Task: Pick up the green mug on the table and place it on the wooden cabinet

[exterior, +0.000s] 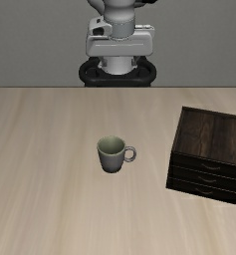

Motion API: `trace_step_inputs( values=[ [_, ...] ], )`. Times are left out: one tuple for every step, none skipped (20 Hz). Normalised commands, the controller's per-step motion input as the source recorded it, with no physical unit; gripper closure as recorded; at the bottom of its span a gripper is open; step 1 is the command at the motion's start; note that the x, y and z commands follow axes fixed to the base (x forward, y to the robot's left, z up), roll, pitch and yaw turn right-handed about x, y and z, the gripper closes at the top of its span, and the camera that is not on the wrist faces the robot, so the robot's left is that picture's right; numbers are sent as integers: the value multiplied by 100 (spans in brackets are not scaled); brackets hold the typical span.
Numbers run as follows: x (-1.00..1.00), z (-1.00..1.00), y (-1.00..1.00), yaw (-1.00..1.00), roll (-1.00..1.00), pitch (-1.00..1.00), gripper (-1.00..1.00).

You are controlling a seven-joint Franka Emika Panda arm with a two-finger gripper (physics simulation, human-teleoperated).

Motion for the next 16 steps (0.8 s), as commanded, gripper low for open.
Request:
trace_step_inputs(
  values=[
    [0,0,-100,0,0,0,-100],
    [0,0,-100,0,0,0,-100],
    [0,0,-100,0,0,0,-100],
    [0,0,-100,0,0,0,-100],
    [0,0,-100,0,0,0,-100],
    [0,0,-100,0,0,0,-100],
    [100,0,0,0,0,0,-100],
    [100,0,0,0,0,0,-100],
    [100,0,0,0,0,0,-100],
    [100,0,0,0,0,0,-100],
    [100,0,0,0,0,0,-100],
    [100,0,0,0,0,0,-100],
    [100,0,0,0,0,0,-100],
    [100,0,0,0,0,0,-100],
    [100,0,0,0,0,0,-100],
    [100,0,0,0,0,0,-100]
  ],
)
